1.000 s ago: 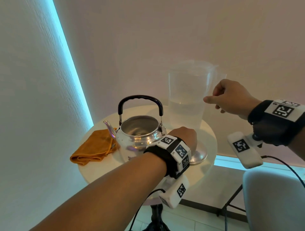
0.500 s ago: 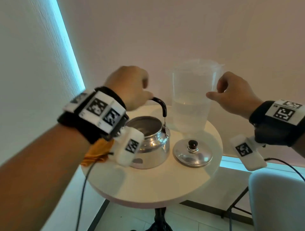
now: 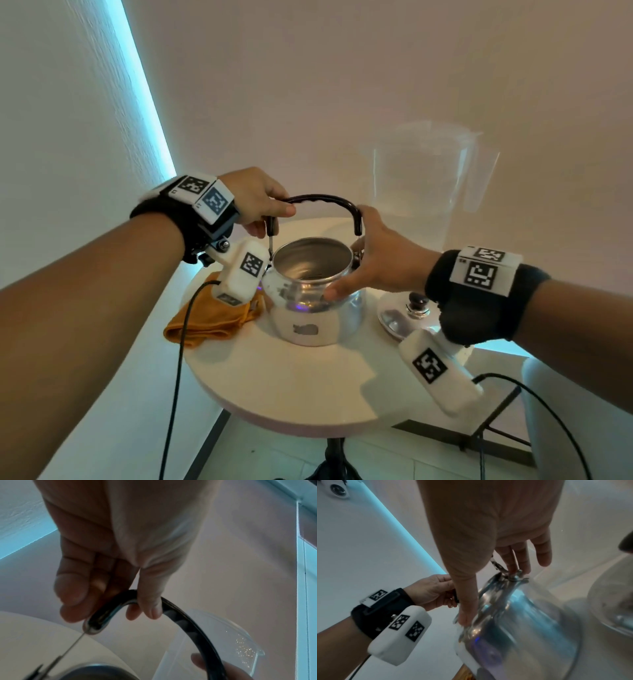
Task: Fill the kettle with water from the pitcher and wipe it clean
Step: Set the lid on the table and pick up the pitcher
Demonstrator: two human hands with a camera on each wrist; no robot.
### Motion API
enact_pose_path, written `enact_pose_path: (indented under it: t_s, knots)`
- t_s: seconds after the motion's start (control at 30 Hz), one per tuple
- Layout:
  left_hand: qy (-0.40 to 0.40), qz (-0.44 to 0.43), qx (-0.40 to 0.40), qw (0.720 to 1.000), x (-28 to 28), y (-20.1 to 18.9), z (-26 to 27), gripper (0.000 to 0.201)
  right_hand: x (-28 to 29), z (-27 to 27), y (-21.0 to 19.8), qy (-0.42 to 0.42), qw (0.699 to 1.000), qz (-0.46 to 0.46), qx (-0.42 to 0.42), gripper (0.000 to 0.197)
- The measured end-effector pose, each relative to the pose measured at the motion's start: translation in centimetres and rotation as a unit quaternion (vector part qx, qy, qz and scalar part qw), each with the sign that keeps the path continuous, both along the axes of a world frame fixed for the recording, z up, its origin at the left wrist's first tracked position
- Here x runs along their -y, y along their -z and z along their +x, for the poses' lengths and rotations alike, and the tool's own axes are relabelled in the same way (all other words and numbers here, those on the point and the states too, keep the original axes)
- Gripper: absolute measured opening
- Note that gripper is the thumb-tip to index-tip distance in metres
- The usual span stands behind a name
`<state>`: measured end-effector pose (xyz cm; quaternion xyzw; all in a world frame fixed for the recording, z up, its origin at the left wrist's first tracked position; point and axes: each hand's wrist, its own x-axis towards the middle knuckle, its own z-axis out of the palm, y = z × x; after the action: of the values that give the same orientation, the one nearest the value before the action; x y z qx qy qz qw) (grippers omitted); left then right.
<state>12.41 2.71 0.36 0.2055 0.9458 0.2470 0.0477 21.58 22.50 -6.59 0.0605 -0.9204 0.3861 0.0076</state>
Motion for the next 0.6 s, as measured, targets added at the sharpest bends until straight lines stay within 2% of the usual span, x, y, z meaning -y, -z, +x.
enact_pose_path:
  t_s: [0.1, 0.27, 0.6]
  knots:
    - [-0.009, 0.018, 0.014, 1.0, -0.1, 0.4, -0.9, 0.019, 0.2, -0.9, 0.2, 0.019, 1.0, -0.023, 0.009, 0.14]
    - [-0.025, 0.024, 0.042, 0.999, -0.4, 1.1, -2.3, 0.023, 0.3, -1.3, -0.6, 0.015, 0.998, -0.041, 0.038, 0.138]
    - [-0.007, -0.074, -0.005, 0.997, -1.4, 2.6, -3.1, 0.03, 0.1, -1.6, 0.0, 0.028, 0.998, -0.045, 0.032, 0.13]
